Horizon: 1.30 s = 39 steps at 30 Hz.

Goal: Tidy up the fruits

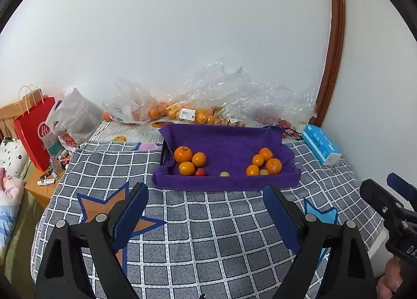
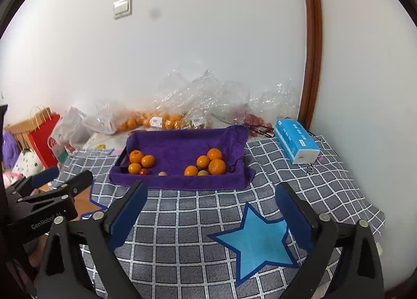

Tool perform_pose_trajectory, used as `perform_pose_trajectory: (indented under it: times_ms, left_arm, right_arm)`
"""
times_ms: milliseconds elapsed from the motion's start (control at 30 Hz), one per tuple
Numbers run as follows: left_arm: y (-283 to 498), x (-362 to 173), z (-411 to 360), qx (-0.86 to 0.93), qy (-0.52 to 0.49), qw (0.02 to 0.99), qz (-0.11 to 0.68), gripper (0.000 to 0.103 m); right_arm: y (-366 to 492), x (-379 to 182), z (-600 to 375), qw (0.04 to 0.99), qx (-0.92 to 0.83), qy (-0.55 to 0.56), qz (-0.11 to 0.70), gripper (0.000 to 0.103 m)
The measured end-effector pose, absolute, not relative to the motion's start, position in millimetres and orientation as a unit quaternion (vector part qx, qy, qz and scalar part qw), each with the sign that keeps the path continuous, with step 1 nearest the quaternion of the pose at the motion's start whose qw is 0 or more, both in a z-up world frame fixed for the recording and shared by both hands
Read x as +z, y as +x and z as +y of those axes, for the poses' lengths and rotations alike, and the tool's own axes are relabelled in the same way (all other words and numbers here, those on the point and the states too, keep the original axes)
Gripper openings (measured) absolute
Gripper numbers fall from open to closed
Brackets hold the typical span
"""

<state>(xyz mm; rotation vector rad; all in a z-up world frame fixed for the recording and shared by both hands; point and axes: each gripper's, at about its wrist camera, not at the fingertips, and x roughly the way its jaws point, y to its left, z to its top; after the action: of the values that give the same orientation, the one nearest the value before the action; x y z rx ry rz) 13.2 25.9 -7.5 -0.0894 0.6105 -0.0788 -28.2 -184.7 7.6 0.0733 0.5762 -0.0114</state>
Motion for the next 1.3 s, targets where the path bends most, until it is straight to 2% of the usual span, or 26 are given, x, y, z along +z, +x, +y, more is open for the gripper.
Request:
perform_pose_trajectory:
  times_ms: [1300]
  left_arm:
    - [1.1, -1.5, 18.7, -0.029, -0.039, 0.957, 0.286, 0.089]
  right_arm:
    - [-31.0, 7.1, -190.3, 0.955, -0.018, 0.046, 0.293, 0.1]
